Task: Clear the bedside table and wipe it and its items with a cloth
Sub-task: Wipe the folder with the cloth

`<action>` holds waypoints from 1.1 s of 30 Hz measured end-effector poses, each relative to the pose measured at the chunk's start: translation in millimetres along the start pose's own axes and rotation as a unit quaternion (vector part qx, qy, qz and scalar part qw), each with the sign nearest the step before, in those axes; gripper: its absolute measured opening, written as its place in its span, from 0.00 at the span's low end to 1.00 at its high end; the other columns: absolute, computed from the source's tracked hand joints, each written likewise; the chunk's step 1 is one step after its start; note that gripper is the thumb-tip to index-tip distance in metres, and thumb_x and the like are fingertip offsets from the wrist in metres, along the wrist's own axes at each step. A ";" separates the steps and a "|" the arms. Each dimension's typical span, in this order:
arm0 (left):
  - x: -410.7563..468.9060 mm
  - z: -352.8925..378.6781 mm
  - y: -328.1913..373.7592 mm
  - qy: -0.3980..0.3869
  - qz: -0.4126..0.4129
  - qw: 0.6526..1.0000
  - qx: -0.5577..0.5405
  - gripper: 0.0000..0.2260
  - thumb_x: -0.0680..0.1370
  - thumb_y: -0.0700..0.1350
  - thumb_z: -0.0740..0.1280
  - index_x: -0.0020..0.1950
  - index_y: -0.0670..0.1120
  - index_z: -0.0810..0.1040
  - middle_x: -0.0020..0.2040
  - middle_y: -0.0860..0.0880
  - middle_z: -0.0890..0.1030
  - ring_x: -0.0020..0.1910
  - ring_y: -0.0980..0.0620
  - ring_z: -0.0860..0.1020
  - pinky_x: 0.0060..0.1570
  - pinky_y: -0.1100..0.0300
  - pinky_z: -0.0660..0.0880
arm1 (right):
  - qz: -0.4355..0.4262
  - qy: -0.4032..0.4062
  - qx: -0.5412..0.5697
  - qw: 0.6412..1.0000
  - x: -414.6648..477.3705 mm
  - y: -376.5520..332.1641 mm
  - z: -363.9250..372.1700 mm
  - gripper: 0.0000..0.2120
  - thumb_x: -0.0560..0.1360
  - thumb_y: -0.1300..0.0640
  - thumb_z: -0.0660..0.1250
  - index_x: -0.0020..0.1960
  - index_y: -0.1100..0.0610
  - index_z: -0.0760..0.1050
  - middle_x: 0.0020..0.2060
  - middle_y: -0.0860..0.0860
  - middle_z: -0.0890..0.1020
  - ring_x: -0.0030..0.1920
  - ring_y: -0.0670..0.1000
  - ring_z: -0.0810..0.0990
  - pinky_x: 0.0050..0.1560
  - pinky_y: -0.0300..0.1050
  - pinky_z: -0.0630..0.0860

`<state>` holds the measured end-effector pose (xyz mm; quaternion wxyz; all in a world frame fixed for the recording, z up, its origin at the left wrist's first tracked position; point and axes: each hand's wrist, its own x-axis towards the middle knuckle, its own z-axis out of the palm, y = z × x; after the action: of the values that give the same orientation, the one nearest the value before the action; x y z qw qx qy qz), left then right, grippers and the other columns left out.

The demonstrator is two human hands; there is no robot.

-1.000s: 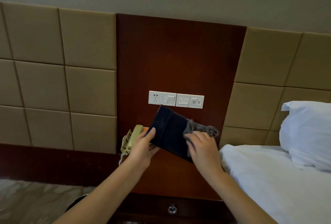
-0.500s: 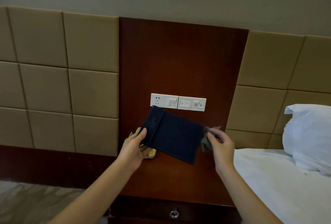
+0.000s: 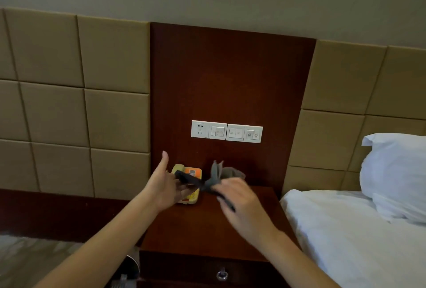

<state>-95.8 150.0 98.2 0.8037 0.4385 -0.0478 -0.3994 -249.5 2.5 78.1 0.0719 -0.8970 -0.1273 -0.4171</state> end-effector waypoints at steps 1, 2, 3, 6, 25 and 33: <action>1.4 -1.3 0.7 0.001 0.007 1.000 0.010 0.37 0.76 0.67 0.54 0.69 0.37 0.64 0.66 0.36 0.72 0.61 0.40 0.74 0.52 0.50 0.74 | -0.046 -0.027 -0.035 0.998 -5.1 -3.3 3.7 0.18 0.67 0.64 0.72 0.57 0.57 0.76 0.51 0.49 0.80 0.56 0.44 0.72 0.62 0.37 0.70; 2.0 -1.8 0.4 0.006 0.019 0.999 0.032 0.32 0.78 0.63 0.55 0.69 0.37 0.66 0.66 0.37 0.72 0.58 0.41 0.75 0.51 0.51 0.74 | -0.083 -0.048 -0.058 0.994 -8.7 -5.6 6.1 0.20 0.66 0.62 0.73 0.57 0.56 0.75 0.52 0.49 0.79 0.56 0.46 0.72 0.61 0.39 0.72; 1.7 -1.4 -0.9 0.013 0.032 0.998 0.057 0.26 0.80 0.57 0.57 0.68 0.38 0.68 0.65 0.37 0.73 0.54 0.42 0.76 0.49 0.52 0.73 | -0.111 -0.065 -0.068 0.989 -11.0 -7.6 7.0 0.21 0.66 0.60 0.73 0.58 0.56 0.74 0.52 0.50 0.79 0.56 0.47 0.72 0.59 0.40 0.73; -2.3 0.0 -7.4 0.032 0.050 0.993 0.106 0.15 0.82 0.45 0.58 0.63 0.38 0.72 0.52 0.39 0.79 0.44 0.45 0.77 0.39 0.54 0.74 | -0.167 -0.108 -0.062 0.978 -13.3 -14.5 6.8 0.20 0.73 0.49 0.69 0.60 0.57 0.73 0.53 0.51 0.78 0.54 0.49 0.75 0.56 0.42 0.74; -16.0 26.1 -35.5 -0.009 0.170 0.974 0.146 0.12 0.82 0.38 0.55 0.46 0.45 0.76 0.41 0.45 0.80 0.38 0.52 0.80 0.32 0.66 0.77 | -0.034 -0.076 -0.063 0.995 -9.5 -32.7 34.8 0.23 0.71 0.64 0.66 0.66 0.58 0.71 0.55 0.51 0.81 0.57 0.49 0.77 0.60 0.41 0.74; -19.7 37.9 -51.2 -0.092 0.164 0.975 0.115 0.11 0.82 0.39 0.56 0.59 0.42 0.76 0.51 0.45 0.82 0.48 0.50 0.80 0.42 0.60 0.77 | 0.267 0.031 -0.044 0.962 53.8 11.8 14.1 0.14 0.77 0.60 0.64 0.62 0.62 0.76 0.61 0.53 0.74 0.63 0.52 0.71 0.62 0.35 0.62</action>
<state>-156.0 123.1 88.7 0.7943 0.4757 -0.2387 -0.2929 -202.4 3.6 110.0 0.1452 -0.8875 0.1370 -0.4154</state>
